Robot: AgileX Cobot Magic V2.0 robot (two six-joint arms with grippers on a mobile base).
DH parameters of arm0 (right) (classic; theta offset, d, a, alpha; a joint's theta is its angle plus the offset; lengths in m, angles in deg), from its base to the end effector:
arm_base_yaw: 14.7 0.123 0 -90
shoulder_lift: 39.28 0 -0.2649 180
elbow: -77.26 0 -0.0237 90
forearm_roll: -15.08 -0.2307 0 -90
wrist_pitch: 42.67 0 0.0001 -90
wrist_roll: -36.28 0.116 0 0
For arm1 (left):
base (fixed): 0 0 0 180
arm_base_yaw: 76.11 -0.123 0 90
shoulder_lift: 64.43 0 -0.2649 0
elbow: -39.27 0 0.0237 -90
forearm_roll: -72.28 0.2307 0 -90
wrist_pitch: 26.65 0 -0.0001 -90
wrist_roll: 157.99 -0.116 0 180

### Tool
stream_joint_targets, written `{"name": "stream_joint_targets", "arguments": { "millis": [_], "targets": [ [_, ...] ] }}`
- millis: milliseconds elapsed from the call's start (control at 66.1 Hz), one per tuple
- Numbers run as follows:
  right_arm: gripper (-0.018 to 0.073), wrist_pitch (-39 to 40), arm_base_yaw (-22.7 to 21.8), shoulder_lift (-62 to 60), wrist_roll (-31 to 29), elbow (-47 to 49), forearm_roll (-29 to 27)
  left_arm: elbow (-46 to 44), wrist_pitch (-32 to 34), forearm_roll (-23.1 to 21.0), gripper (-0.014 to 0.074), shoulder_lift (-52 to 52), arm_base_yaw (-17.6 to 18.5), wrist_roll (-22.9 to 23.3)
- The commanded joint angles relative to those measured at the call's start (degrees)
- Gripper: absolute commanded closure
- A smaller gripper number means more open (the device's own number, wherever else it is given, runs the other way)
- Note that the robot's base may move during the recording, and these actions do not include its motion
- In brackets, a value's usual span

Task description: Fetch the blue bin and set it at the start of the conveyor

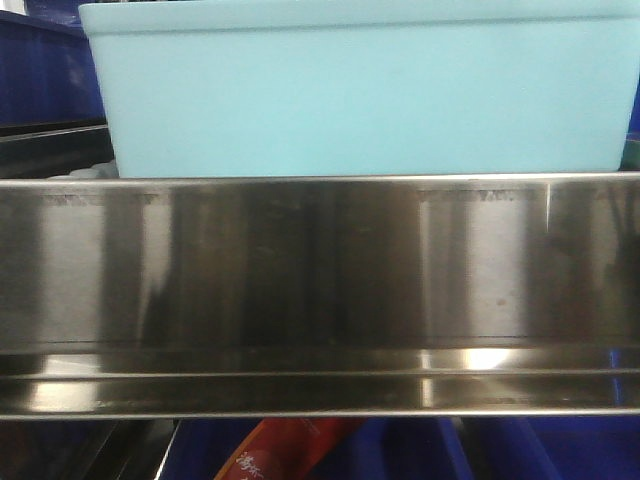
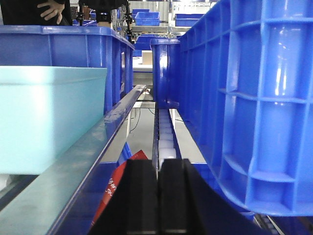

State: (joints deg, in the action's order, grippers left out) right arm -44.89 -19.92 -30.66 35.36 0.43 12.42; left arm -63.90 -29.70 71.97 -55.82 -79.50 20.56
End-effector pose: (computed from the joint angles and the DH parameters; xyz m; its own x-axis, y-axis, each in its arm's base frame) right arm 0.0818 -0.0073 0.2093 0.0432 0.0265 -0.9987 0.0879 0.9957 0.0302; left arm 0.0820 0.0048 0.2076 0.0251 0.0214 -0.9995 -0.0594 0.9980 0.0199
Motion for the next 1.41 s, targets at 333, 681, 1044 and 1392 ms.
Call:
{"name": "stream_joint_targets", "arguments": {
  "millis": [333, 681, 1044, 1392],
  "targets": [
    [0.0721, 1.51, 0.19, -0.23, -0.27, 0.21, -0.18, -0.21, 1.02, -0.26, 0.0707, -0.23, 0.03, -0.06],
    [0.0721, 1.83, 0.18, -0.23, -0.27, 0.21, -0.18, -0.21, 1.13, -0.26, 0.0707, -0.23, 0.02, -0.06],
    [0.0721, 5.92, 0.18, -0.23, -0.27, 0.21, -1.06, -0.21, 10.32, -2.58, 0.0707, -0.23, 0.02, -0.06],
    [0.0618, -13.71, 0.18, 1.62, -0.27, 22.94, -1.73, -19.53, -8.06, -0.32, 0.0539, 1.56, 0.02, -0.06]
  ]
}}
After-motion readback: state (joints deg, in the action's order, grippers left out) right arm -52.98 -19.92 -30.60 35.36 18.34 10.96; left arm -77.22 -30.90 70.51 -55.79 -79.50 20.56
